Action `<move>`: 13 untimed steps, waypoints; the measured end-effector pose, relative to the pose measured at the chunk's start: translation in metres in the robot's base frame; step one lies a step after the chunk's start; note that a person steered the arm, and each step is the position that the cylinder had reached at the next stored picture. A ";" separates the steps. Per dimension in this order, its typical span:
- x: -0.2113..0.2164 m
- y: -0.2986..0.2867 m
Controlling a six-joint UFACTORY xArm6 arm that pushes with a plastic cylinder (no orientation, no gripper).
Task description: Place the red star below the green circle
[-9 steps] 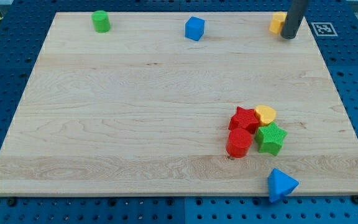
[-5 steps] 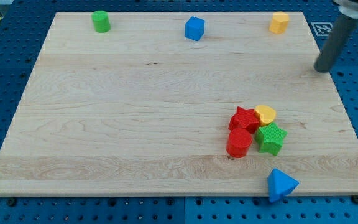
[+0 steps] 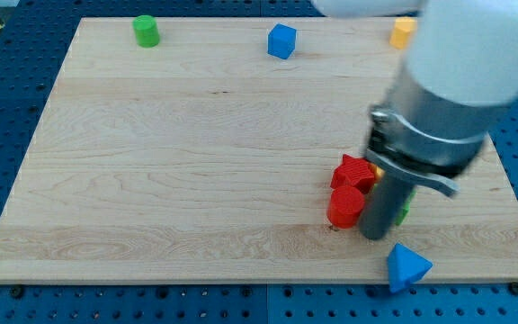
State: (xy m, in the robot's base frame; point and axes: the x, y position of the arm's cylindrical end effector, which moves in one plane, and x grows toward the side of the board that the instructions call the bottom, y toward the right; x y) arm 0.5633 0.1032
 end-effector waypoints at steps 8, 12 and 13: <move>-0.100 -0.038; -0.125 -0.031; -0.158 -0.076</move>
State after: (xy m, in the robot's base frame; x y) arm 0.4054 0.0273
